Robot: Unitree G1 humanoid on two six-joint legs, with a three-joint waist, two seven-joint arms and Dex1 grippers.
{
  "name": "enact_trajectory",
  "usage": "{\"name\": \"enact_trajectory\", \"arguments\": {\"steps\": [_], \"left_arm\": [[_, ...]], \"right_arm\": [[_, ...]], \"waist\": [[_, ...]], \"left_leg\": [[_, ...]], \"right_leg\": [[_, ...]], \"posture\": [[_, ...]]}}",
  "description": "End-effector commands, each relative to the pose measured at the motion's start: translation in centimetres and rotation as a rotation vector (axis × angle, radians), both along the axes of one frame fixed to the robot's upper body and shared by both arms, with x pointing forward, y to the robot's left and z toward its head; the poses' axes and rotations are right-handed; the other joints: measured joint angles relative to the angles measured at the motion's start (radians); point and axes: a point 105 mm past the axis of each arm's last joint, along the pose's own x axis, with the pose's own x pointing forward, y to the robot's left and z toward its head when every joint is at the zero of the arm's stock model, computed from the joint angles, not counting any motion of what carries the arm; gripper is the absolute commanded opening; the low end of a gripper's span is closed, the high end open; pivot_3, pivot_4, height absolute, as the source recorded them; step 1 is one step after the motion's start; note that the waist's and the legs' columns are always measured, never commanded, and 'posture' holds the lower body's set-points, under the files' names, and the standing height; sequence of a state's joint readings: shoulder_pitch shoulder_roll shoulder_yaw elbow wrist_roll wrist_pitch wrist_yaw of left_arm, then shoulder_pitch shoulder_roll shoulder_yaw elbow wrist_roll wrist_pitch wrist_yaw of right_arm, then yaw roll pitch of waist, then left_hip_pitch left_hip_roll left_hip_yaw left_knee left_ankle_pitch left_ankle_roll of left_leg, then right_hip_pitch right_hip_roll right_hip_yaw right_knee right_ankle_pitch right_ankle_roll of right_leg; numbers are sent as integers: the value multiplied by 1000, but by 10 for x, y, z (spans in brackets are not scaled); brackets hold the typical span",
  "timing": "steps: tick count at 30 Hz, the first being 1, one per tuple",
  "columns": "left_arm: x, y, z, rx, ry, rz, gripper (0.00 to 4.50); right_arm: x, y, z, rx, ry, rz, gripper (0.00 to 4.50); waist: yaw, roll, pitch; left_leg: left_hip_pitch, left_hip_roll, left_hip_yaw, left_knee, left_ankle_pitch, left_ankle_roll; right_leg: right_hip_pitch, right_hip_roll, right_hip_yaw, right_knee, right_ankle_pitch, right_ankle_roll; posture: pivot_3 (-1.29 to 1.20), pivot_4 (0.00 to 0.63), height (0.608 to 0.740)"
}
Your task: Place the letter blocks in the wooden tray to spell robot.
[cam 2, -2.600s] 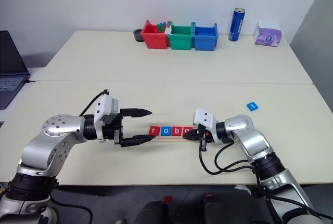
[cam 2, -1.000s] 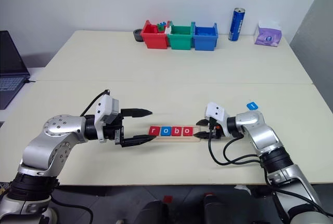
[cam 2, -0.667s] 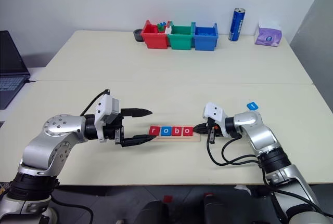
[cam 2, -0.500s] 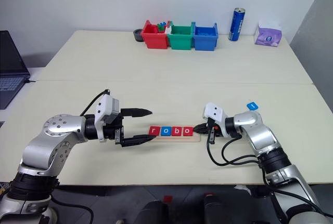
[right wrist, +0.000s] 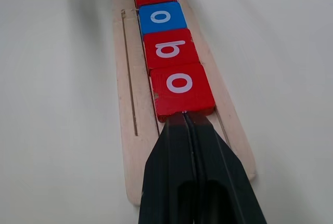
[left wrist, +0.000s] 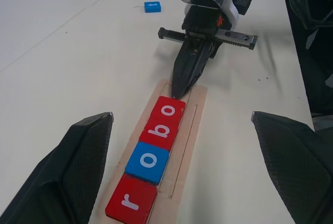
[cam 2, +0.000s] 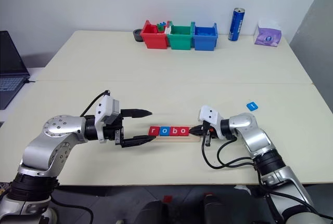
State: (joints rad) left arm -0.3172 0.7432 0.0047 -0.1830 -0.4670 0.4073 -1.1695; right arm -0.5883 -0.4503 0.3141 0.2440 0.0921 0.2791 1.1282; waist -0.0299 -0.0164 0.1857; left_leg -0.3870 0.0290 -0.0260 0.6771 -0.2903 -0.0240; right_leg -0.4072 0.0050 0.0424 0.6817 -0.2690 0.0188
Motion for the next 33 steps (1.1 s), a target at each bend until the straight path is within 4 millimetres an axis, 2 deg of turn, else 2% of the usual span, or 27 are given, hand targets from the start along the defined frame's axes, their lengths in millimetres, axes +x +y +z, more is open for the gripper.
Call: {"name": "enact_trajectory", "arguments": {"steps": [1,7,12,19,24,28,31,32,33], "left_arm": [[-5,-1,7,6,-34,-20,4500],[-4,1,8,8,-36,-13,4500],[-3,-1,8,7,-37,-19,4500],[2,-5,12,-18,-58,-13,4500],[4,-21,13,-71,-82,-11,4500],[11,-38,20,-124,-102,-8,4500],[21,-71,22,-171,-136,-21,4500],[23,-81,23,-180,-147,-27,4500],[25,-87,22,-181,-155,-29,4500]], "right_arm": [[4,6,10,15,-47,12,37],[6,10,13,26,-56,16,37],[7,5,20,35,-62,8,37],[2,-25,46,77,-59,-92,37],[3,-47,64,169,-62,-295,1581],[11,-66,78,266,-72,-491,3117],[29,-108,70,262,-138,-766,4249],[36,-122,69,263,-172,-858,4473],[40,-130,70,268,-193,-907,4473]], "waist": [[0,0,0],[0,0,0],[0,0,0],[3,0,0],[2,0,0],[2,0,0],[8,-1,0],[10,-1,-1],[11,-1,-1]], "left_leg": [[0,0,0,0,0,0],[0,0,0,0,0,0],[0,0,0,0,0,0],[0,0,0,0,0,0],[0,0,-1,0,0,0],[-1,0,0,0,0,0],[-1,-1,0,1,0,0],[-1,-2,0,1,0,0],[-1,-2,1,1,0,0]], "right_leg": [[0,0,0,0,0,0],[0,0,0,0,0,0],[0,0,0,0,0,0],[0,-1,0,0,0,0],[0,-1,0,0,0,0],[0,-1,0,0,0,0],[1,-1,0,0,0,0],[2,-2,0,-1,0,1],[2,-2,0,-1,0,1]], "posture": [[0,150,740],[0,150,740],[0,150,740],[0,150,740],[0,150,740],[0,150,740],[0,150,740],[0,150,740],[0,150,740]]}}
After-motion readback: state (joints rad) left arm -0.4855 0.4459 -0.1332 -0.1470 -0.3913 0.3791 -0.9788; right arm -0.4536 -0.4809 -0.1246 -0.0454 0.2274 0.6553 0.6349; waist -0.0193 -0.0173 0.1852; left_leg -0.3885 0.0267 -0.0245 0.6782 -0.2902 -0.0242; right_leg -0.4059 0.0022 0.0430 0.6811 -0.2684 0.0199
